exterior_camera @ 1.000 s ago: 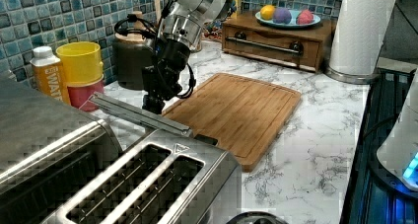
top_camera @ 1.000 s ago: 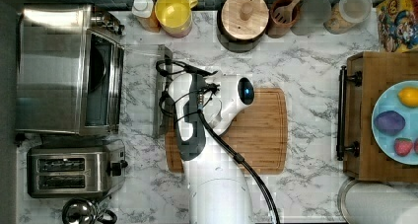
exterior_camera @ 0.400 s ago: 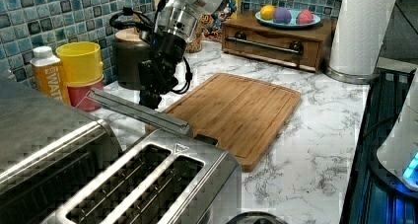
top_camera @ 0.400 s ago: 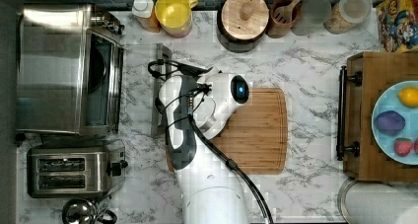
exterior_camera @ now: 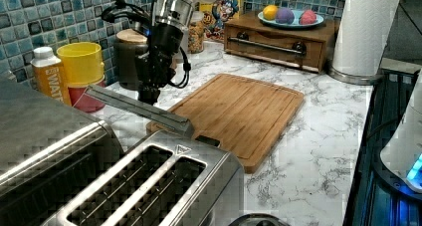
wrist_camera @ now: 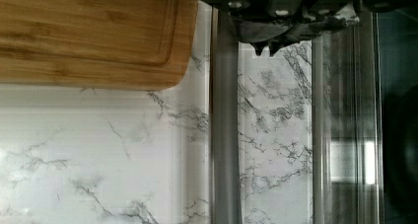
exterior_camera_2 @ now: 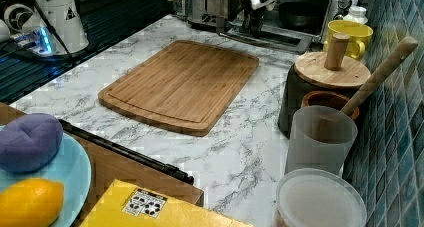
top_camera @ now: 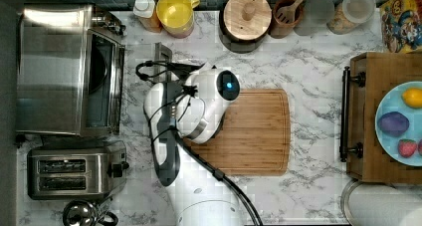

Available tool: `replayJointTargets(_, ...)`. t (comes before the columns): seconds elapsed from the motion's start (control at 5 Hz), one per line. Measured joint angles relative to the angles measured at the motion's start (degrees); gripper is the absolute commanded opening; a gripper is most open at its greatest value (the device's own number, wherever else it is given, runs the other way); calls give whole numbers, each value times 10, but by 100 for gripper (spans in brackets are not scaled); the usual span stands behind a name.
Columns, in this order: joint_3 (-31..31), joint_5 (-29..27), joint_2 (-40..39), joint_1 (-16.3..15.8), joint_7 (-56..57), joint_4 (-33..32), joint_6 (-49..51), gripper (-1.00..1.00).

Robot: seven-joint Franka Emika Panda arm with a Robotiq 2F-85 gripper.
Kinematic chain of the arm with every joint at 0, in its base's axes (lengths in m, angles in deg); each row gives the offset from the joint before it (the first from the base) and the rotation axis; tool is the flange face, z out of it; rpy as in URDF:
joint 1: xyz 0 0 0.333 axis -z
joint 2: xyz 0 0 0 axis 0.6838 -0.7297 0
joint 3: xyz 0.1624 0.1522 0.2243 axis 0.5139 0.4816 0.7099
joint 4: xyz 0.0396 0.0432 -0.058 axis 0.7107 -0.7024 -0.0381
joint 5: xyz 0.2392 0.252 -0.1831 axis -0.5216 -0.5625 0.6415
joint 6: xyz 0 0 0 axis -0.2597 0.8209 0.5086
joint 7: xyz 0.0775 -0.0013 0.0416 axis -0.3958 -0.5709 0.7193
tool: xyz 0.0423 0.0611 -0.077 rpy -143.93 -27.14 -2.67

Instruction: Close the oven.

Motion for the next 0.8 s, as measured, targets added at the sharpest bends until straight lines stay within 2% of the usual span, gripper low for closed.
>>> replayJointTargets(0.4,10,60,29,-14,-39,2,-8,-100)
replayJointTargets(0.6,13,202,29,-35,-135,35,11,-100)
replayJointTargets(0.8,16,246,26,-55,-210,79,45,-100)
